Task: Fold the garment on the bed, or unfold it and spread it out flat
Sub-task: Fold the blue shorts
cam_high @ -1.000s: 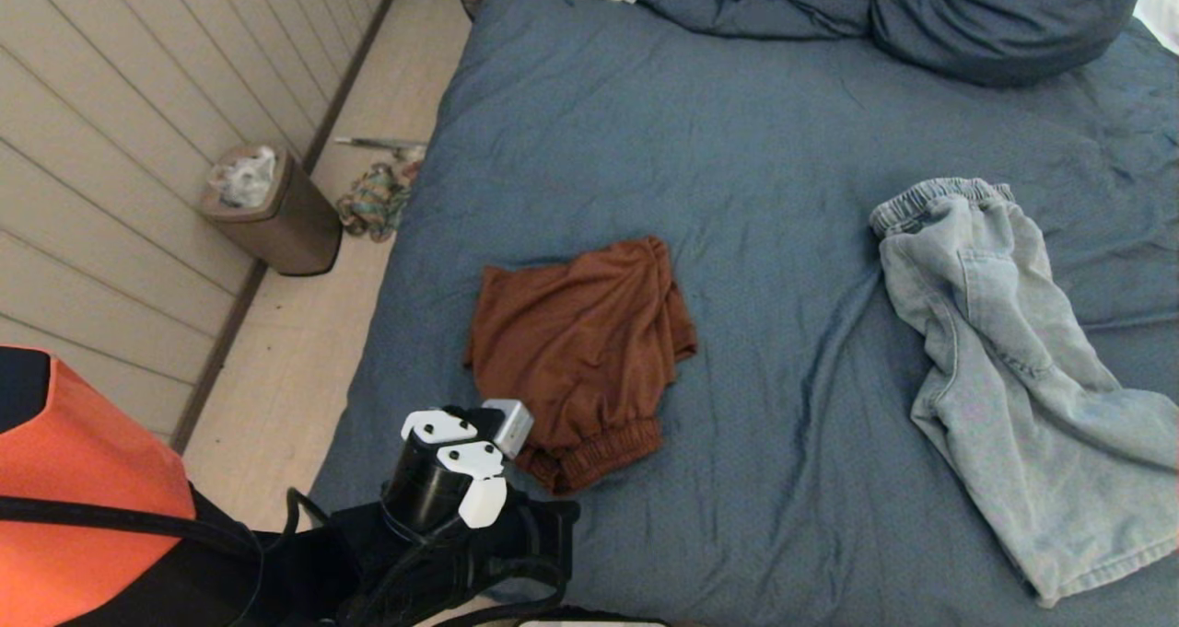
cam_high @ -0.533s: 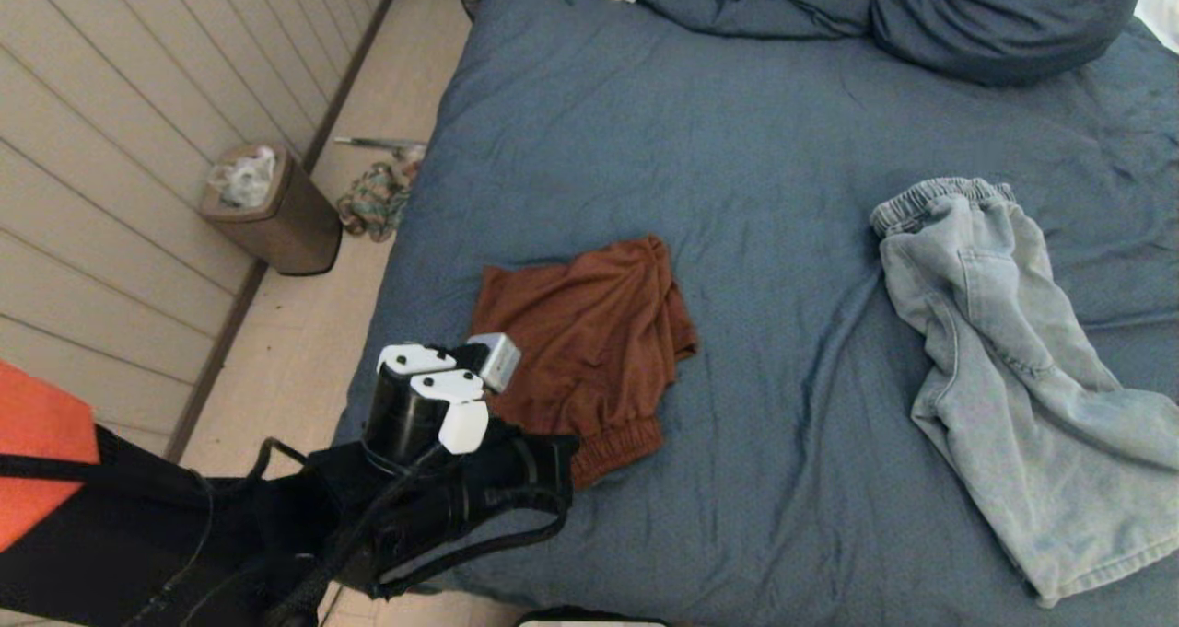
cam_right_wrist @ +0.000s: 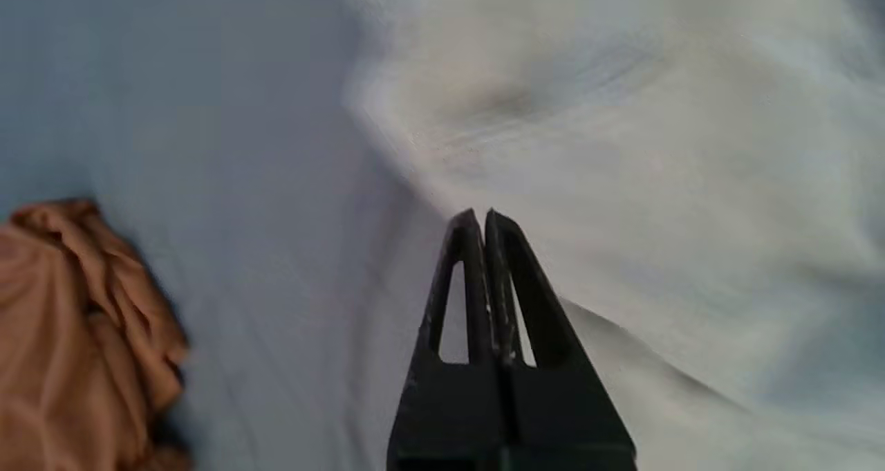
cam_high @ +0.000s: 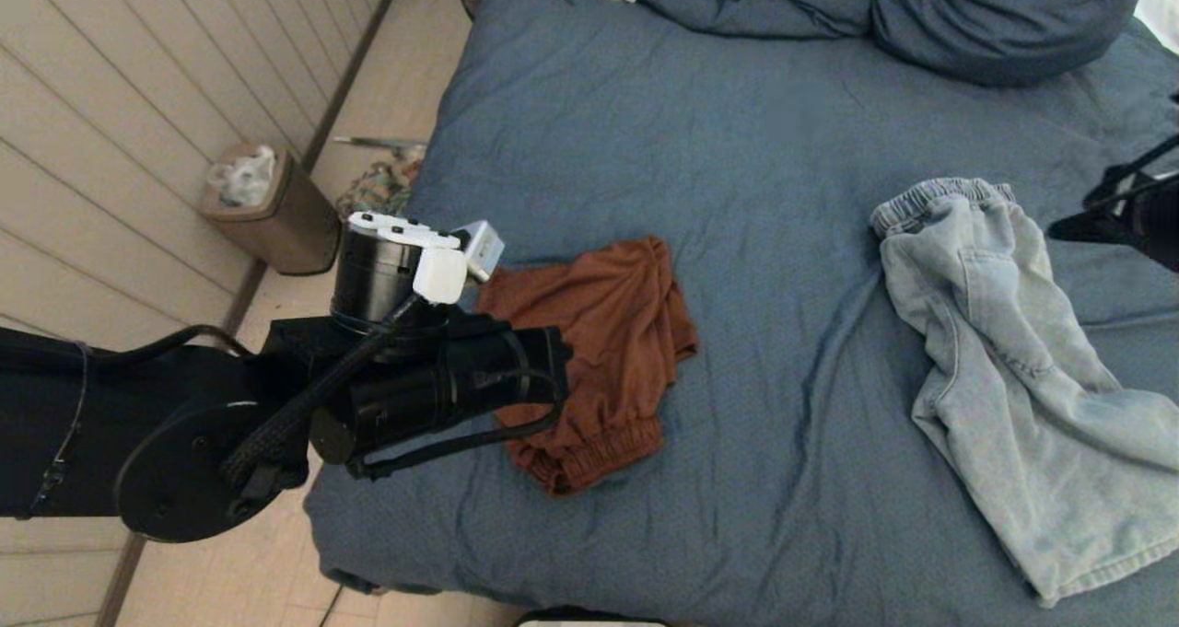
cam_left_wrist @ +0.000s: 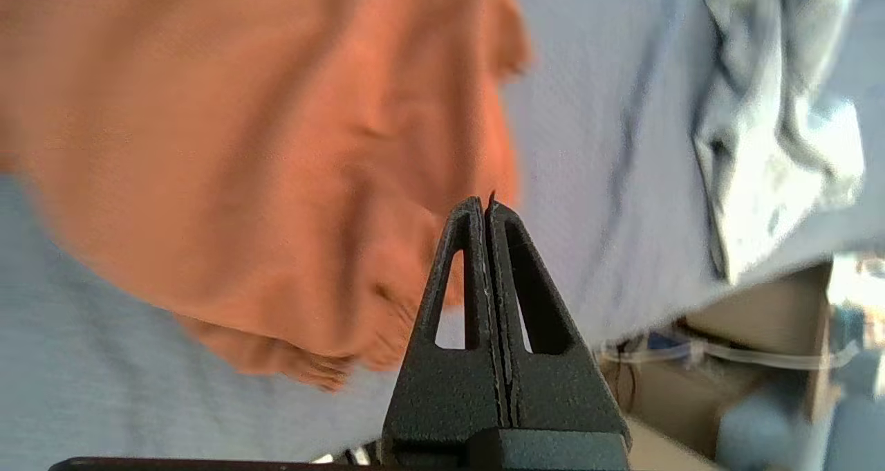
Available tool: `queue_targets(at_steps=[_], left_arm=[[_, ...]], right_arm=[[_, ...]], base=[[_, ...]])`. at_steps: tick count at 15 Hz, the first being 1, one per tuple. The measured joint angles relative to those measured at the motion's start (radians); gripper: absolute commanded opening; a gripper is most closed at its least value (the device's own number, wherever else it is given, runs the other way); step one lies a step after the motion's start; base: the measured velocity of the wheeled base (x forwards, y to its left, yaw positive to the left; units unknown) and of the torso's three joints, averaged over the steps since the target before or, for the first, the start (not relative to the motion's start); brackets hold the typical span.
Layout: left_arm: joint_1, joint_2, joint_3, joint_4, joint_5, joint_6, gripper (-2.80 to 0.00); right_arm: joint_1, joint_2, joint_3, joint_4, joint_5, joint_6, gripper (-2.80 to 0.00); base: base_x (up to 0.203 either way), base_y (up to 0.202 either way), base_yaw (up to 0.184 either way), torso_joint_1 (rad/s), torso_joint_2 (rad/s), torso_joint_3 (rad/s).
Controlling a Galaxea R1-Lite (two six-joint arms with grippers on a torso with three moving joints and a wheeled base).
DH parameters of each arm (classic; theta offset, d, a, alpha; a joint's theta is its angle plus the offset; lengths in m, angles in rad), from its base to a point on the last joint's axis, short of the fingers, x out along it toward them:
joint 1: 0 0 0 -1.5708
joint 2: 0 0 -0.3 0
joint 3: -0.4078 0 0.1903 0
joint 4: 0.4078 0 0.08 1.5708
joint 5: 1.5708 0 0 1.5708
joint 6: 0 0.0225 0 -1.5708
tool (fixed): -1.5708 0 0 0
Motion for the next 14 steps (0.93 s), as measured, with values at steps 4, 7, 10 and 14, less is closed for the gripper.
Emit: queue_targets(at_steps=[4,7,10,14], left_arm=[[0.059,-0.033,0.108,-0.043,-0.014,-0.026,-2.80],[0.071,-0.036,0.181,-0.121,-0.017,-0.032,-2.80],[0.072,-0.030,0.223,-0.166,-0.018,-0.032,-2.80],[0.072,-0.013,0.238,-0.168,-0.018,-0.033,-2.80]], right_arm=[[0.226,0.065,-0.129,-0.015,-0.342,0.024,0.00],[0.269,0.119,-0.182,-0.072,-0.457,0.016,0.00],[0.287,0.188,-0.200,-0.139,-0.509,0.010,0.00],[0.297,0.295,-0.223,-0.159,-0.516,0.015,0.00]], base=[[0.000,0.000,0.000,0.000,0.00,0.000],[0.000,0.000,0.000,0.000,0.00,0.000],[0.000,0.000,0.000,0.000,0.00,0.000],[0.000,0.000,0.000,0.000,0.00,0.000]])
